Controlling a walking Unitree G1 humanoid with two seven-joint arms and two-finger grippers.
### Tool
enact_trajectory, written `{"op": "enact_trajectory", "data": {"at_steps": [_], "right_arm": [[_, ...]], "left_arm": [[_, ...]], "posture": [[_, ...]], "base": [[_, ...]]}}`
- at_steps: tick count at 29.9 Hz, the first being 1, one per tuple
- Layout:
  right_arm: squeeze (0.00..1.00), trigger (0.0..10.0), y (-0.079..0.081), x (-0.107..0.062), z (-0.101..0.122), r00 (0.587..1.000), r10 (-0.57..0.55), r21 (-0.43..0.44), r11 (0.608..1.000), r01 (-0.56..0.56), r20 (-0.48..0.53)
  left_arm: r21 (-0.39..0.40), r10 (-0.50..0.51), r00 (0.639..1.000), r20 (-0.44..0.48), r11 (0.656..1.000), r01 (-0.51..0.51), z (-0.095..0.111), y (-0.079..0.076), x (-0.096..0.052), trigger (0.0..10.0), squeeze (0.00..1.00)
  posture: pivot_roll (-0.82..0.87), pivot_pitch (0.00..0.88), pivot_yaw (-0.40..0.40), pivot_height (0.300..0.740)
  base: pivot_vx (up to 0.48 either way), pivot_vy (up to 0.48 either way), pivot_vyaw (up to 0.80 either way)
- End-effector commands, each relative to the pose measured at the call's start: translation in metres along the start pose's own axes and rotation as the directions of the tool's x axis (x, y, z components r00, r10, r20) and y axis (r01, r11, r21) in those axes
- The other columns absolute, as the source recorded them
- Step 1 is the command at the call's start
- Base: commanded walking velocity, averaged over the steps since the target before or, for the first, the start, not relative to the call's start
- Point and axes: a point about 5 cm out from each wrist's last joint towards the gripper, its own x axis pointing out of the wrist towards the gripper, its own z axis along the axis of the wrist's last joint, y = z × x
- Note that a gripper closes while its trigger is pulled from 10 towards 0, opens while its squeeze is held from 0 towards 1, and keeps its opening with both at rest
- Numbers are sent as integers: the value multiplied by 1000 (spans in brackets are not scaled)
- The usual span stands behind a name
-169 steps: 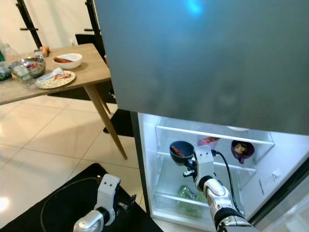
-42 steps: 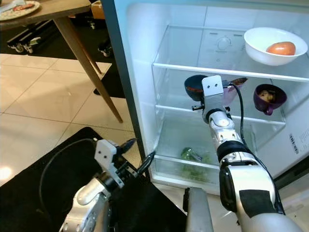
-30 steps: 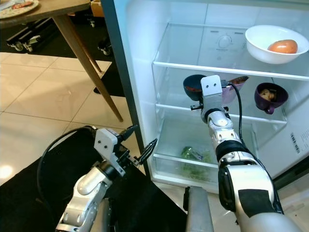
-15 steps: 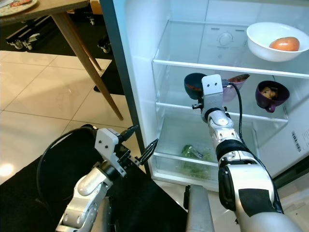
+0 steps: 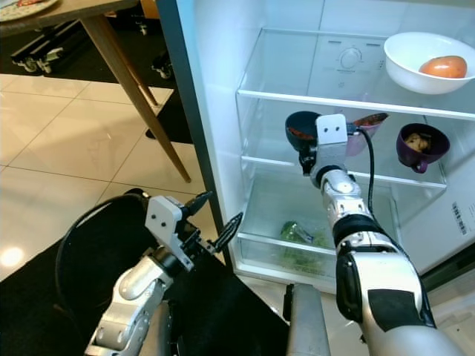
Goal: Restocking fridge
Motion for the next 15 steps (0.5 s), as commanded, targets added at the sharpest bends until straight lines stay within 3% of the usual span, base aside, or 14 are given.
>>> {"op": "enact_trajectory", "data": {"at_steps": [1,8,15], "right_arm": [[0,10000,-1,-1,3,999,35,22,999,-35,29],[0,10000,-4,-6,-5,991,133,-5,991,-133,26],[0,10000,-22,-20,-21,987,160,-54,986,-160,1]], "left_arm": [[11,-5,1000,-22,1000,5,-2,2,-3,10000,0],[12,-11,1000,-19,1000,11,-2,4,1,10000,0],[13,-20,1000,-15,1000,20,-3,6,4,10000,0]], "posture": [[8,266,42,540],[-5,249,41,540],[-25,228,43,540]], "base": [[0,0,0],[0,0,0],[0,0,0]]}}
